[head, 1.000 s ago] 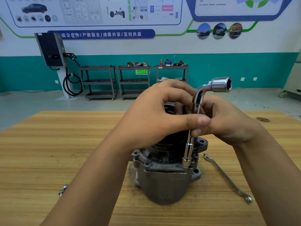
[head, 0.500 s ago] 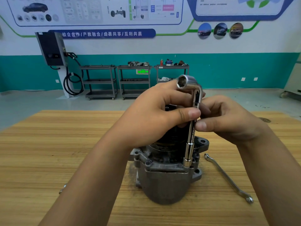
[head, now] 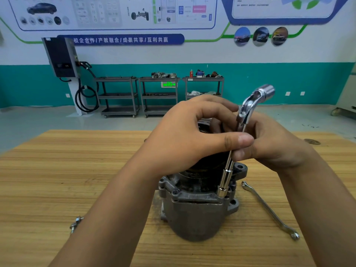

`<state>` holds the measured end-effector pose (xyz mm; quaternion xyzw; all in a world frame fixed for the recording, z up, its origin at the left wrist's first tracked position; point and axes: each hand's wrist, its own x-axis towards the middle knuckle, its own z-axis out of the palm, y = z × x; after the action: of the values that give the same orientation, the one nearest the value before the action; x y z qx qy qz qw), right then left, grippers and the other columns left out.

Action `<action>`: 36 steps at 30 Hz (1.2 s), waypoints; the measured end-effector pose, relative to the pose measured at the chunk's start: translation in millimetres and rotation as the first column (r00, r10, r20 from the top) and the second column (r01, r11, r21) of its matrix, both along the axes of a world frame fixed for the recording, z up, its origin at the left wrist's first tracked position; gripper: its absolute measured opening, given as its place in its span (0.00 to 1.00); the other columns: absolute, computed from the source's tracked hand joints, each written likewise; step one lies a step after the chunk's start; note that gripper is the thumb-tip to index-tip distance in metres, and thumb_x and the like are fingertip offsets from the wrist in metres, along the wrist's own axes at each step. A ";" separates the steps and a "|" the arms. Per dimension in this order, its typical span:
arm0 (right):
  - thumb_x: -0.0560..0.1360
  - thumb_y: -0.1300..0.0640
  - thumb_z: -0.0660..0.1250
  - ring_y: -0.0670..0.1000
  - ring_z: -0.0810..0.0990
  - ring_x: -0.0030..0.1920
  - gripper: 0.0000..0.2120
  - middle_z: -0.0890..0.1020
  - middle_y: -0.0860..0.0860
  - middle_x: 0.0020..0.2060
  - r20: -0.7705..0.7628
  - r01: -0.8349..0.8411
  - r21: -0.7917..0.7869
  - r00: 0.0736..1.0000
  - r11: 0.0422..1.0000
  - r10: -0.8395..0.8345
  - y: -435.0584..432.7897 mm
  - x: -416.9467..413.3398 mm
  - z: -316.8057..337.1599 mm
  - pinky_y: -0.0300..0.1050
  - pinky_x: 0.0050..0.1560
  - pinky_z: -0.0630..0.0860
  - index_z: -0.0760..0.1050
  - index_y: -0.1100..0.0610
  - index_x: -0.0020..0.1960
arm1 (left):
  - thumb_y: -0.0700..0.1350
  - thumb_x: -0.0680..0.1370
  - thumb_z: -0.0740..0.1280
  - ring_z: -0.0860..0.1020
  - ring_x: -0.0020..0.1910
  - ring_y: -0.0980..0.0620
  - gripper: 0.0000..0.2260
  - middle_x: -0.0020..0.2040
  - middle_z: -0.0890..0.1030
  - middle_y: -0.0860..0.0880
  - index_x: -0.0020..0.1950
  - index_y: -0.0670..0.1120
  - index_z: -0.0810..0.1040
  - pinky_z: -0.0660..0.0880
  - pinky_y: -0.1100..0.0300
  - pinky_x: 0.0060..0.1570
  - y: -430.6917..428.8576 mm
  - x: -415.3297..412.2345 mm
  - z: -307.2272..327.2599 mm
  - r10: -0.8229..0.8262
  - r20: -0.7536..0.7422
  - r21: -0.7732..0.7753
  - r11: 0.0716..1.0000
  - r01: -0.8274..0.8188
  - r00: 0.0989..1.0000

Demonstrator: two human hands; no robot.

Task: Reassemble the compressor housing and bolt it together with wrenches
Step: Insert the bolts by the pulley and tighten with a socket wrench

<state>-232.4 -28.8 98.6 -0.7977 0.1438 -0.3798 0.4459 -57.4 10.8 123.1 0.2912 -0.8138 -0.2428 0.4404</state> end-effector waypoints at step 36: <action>0.62 0.42 0.75 0.47 0.78 0.44 0.22 0.79 0.46 0.40 -0.063 0.036 -0.018 0.997 0.999 -0.037 -2.9 -0.2 -0.2 0.39 0.44 0.75 0.79 0.58 0.45 | 0.53 0.63 0.73 0.78 0.52 0.56 0.08 0.49 0.81 0.52 0.32 0.53 0.77 0.73 0.54 0.55 1.7 -3.0 -1.2 0.107 -0.047 -0.022 0.994 -0.108 0.993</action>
<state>-232.6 -31.7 98.4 -0.8103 0.1694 -0.3634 0.4274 -60.5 12.4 121.8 0.3235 -0.7897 -0.2154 0.4747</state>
